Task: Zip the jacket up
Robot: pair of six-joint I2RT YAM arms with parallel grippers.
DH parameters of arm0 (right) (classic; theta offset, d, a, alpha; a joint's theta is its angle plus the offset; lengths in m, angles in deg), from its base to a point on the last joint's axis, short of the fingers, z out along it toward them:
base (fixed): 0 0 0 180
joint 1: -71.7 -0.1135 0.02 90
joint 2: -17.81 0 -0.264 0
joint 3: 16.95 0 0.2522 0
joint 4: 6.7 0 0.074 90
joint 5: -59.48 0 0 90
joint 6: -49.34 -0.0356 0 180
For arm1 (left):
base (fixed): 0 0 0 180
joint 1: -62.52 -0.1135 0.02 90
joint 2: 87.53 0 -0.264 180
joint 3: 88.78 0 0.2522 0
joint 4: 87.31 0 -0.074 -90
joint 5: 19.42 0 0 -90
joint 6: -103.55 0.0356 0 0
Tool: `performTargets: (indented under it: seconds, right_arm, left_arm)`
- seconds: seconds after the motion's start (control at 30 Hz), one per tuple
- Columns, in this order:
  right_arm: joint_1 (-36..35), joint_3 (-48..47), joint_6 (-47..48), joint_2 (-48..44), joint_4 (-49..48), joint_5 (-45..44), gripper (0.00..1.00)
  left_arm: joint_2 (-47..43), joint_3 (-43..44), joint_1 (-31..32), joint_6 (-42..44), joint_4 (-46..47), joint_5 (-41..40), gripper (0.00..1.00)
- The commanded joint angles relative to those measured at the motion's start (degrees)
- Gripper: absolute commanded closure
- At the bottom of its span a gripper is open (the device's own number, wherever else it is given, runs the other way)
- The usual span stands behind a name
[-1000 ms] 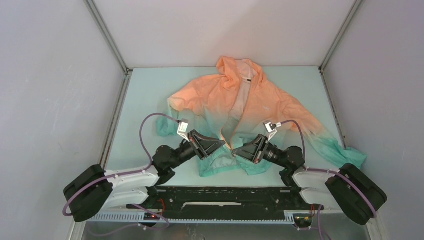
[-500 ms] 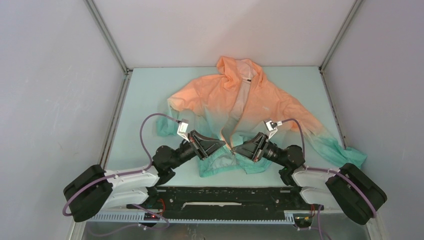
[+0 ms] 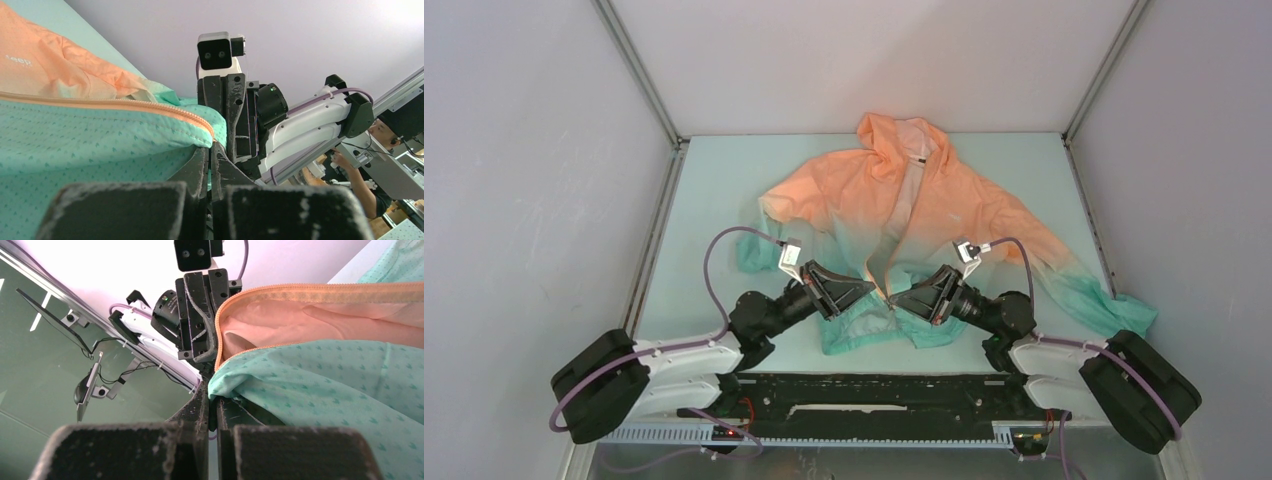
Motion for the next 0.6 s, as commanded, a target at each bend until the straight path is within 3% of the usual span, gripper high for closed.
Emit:
performTargets:
  seconds: [0.0, 0.3, 0.57]
  right_arm:
    - [-0.5, -2.0, 1.0, 0.2, -3.6, -0.3, 1.0]
    - [-0.6, -2.3, 1.1, 1.5, -3.6, -0.6, 1.0]
    - [0.9, -0.7, 0.1, -0.5, -3.7, -0.3, 1.0]
  left_arm:
    - [0.9, -0.4, 0.4, -0.7, 3.7, 0.3, 1.0]
    - [2.5, -0.4, 0.5, -1.7, 6.3, 1.1, 1.0]
    - [-3.3, -0.6, 0.4, 1.1, 0.0, -0.2, 1.0]
